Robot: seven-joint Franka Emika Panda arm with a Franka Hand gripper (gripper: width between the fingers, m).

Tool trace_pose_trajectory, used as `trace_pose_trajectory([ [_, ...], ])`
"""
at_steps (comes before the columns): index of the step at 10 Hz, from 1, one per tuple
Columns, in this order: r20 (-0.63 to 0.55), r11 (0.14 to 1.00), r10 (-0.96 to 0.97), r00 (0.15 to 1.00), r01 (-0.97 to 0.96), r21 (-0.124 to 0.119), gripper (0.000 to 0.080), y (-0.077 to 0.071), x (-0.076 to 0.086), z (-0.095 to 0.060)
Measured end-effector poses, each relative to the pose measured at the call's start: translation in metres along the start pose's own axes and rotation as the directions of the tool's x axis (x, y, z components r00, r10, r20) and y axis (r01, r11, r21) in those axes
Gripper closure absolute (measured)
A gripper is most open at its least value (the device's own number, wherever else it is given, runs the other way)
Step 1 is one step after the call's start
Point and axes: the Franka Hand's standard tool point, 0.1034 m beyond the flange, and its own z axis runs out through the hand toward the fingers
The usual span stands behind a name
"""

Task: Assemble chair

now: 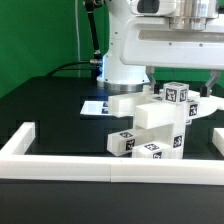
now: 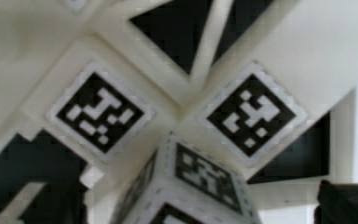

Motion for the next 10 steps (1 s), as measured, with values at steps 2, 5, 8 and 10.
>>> trace_pose_trajectory([
  [2,-0.001,0.987,-0.164,0.987,0.164,-0.001,0.0151,0.0015,0.0005,0.0002],
  [5,-0.001,0.932,-0.362,0.932,0.362,-0.002,0.0151,0.0039,0.0011,0.0001],
  [8,0.003,0.858,-0.514,0.858,0.514,-0.009,0.0151,0.0071,0.0015,0.0002],
  [10,0.004,0.858,-0.513,0.858,0.513,-0.009,0.0439,0.0076,0.0016,0.0002],
])
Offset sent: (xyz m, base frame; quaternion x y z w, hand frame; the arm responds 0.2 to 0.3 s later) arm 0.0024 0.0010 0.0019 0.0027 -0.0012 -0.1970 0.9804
